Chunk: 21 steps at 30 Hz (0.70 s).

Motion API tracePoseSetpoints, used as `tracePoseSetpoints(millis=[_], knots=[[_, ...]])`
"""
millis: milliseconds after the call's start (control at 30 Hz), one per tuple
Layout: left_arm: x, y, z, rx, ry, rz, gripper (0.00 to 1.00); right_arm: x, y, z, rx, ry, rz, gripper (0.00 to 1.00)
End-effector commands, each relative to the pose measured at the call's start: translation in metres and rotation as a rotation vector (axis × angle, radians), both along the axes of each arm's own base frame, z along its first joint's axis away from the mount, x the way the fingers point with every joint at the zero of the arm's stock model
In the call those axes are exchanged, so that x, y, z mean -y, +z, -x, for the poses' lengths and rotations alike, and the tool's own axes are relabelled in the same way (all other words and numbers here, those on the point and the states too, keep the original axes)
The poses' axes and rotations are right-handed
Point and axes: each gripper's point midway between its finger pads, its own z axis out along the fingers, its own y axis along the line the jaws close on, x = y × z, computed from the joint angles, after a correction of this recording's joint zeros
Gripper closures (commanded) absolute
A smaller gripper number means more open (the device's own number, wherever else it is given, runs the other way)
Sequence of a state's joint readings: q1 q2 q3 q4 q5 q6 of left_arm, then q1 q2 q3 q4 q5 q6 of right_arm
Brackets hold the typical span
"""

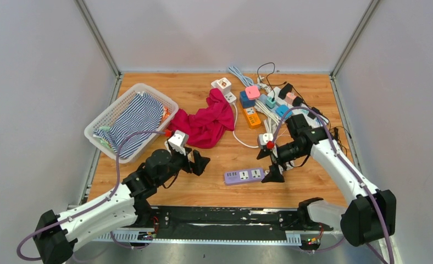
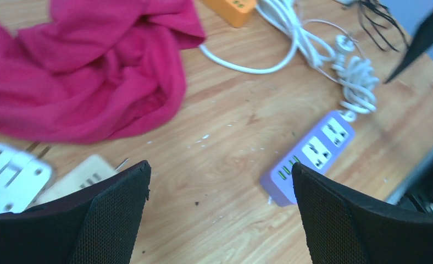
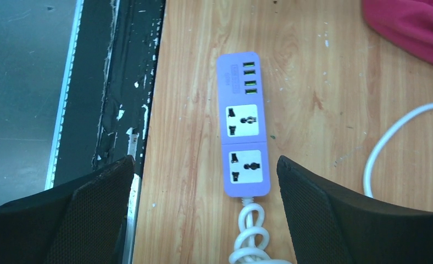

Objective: Pull the plug off the socket
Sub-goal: Place the plug at the center of the board, then pick up the socket from the center of the board.

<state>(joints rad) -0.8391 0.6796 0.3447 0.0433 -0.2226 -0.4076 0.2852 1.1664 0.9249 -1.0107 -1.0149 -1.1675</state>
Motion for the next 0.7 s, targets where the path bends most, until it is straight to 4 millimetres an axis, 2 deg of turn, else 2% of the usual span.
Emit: tracePoseSetpoints(millis=[0, 67, 167, 233, 333, 433, 533, 633, 667], knots=[[0.035, 0.023, 0.02, 0.109, -0.278, 0.011, 0.0, -0.003, -0.009, 0.014, 0.027, 0.086, -0.086, 0.0], [0.048, 0.036, 0.028, 0.103, -0.35, 0.056, 0.0, -0.002, -0.012, 0.015, 0.001, 0.105, -0.071, 0.0], [0.069, 0.066, 0.044, 0.148, -0.494, 0.136, 0.0, 0.0, -0.014, 0.009, -0.019, 0.092, -0.038, 0.0], [0.078, 0.072, 0.049, 0.186, -0.569, 0.131, 0.0, 0.002, -0.01, 0.004, -0.027, 0.068, -0.006, 0.01], [0.093, 0.061, 0.045, 0.175, -0.638, 0.08, 0.0, 0.011, -0.004, -0.005, -0.003, 0.017, 0.066, 0.02], [0.116, 0.049, 0.048, 0.151, -0.712, 0.048, 0.0, 0.018, 0.002, -0.012, 0.03, -0.029, 0.098, 0.02], [0.142, 0.034, 0.052, 0.222, -0.761, -0.074, 0.0, 0.024, 0.006, -0.022, 0.035, -0.108, 0.105, 0.02], [0.166, 0.013, 0.057, 0.324, -0.821, -0.232, 0.02, 0.035, 0.012, -0.037, 0.027, -0.217, 0.105, 0.03], [0.173, -0.001, 0.059, 0.347, -0.857, -0.288, 0.03, 0.04, 0.015, -0.042, 0.022, -0.262, 0.102, 0.03]])
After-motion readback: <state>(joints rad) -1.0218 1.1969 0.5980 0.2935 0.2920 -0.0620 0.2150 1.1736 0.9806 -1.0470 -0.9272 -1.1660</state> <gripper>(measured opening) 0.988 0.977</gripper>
